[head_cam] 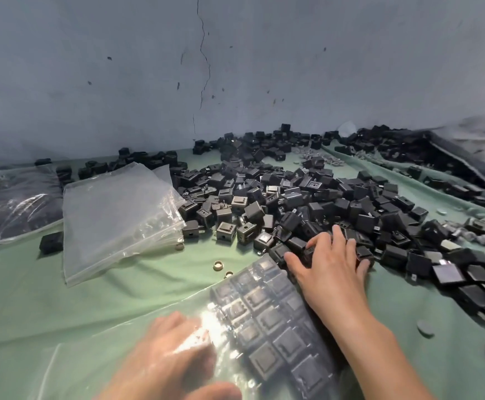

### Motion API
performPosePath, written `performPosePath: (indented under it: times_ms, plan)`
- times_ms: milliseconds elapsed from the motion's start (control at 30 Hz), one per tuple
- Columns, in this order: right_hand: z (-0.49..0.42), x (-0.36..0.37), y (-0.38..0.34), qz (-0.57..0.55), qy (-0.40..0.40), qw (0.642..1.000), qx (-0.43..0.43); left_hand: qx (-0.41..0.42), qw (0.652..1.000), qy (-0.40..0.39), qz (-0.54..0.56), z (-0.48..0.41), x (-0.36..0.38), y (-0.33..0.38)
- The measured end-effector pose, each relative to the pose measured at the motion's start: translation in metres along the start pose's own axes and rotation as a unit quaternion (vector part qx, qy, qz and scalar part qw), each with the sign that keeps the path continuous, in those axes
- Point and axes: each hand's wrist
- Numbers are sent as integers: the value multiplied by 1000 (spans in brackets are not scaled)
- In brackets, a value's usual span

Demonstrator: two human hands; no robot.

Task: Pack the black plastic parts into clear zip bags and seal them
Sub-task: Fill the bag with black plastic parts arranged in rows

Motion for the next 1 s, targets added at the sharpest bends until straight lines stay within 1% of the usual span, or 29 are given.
performPosePath:
  times_ms: [33,67,100,133,167,233,267,300,333,400,433,467,533,600,667,767,833,933,1000]
  plan:
    - [-1,-1,0,-10,6,1000,8,8,1000,21,-19,6,-4,3]
    - [-2,-2,0,-22,13,1000,14,-20,1000,19,8,7,-12,4]
    - [-2,-2,0,-33,22,999,17,-60,995,67,47,11,-22,6]
    - [-2,-3,0,-39,31,999,18,-119,984,102,90,19,-29,8]
    - [-2,-4,0,-39,39,998,19,-169,970,126,124,29,-30,3]
    - [-1,-7,-1,-34,52,998,20,-280,943,77,165,45,-40,-14]
    - [0,-9,0,-29,54,998,19,-337,925,53,168,54,-46,-24]
    - [1,-11,1,-19,53,998,18,-357,922,36,147,64,-50,-35]
    - [2,-13,2,-5,48,999,18,-343,930,38,126,78,-54,-43]
    - [3,-15,5,22,46,998,25,-341,934,83,70,95,-56,-52]
    - [4,-16,7,21,50,998,29,-358,927,95,64,103,-56,-53]
    - [5,-16,8,12,55,998,31,-394,912,99,57,107,-58,-51]
    - [9,-15,11,-16,62,998,29,-426,896,123,34,110,-58,-51]
    - [14,-14,14,-35,62,997,22,-434,889,146,14,108,-59,-49]
    - [18,-14,17,-33,59,998,5,-436,886,162,3,107,-58,-41]
    - [27,-16,20,-28,58,998,-19,-431,877,211,-8,103,-59,-32]
    - [33,-15,22,-44,66,997,-23,-456,852,256,9,105,-60,-31]
    - [38,-15,26,-70,77,995,-15,-498,801,324,70,113,-60,-33]
    - [39,-16,27,-69,77,995,-10,-510,786,343,67,117,-61,-34]
Point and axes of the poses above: each hand's wrist, its own z-axis away from the middle knuckle, its own x-axis out of the palm, y = z × x, and after that the axes turned 12 degrees about y, right-handed
